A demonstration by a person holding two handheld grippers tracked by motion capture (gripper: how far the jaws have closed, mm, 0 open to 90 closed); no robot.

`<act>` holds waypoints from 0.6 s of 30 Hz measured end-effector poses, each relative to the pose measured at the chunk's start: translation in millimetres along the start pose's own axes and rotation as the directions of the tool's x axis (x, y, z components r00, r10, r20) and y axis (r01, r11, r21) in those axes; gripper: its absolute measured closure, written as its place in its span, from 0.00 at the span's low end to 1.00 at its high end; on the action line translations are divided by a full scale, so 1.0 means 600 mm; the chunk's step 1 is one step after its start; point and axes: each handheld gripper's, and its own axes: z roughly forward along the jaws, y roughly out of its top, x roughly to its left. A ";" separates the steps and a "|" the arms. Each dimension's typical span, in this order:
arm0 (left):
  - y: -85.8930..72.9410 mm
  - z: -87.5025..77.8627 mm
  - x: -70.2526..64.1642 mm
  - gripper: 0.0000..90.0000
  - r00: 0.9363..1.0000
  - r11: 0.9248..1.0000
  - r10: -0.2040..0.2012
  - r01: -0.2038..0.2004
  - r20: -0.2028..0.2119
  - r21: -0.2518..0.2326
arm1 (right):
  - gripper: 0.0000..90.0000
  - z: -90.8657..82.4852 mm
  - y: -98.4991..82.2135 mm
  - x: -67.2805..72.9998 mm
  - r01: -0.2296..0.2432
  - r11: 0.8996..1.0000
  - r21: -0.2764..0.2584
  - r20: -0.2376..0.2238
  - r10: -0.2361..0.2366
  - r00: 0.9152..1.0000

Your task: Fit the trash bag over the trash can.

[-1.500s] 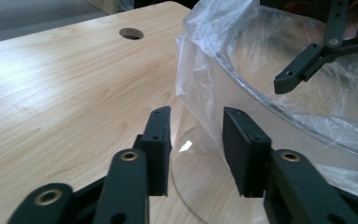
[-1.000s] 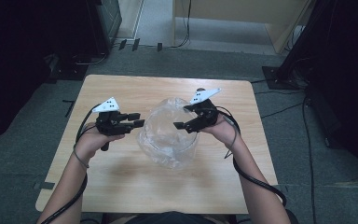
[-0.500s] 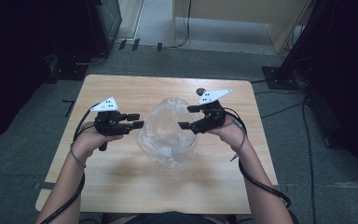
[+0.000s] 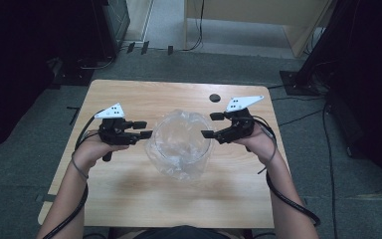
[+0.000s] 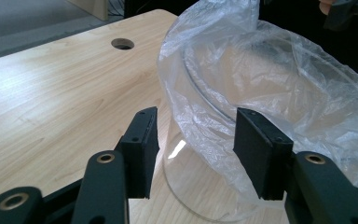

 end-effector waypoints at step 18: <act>-0.008 -0.013 0.011 0.48 1.000 1.000 0.011 -0.011 -0.028 -0.008 | 0.37 -0.019 -0.036 -0.032 -0.022 1.000 0.014 0.031 0.022 0.999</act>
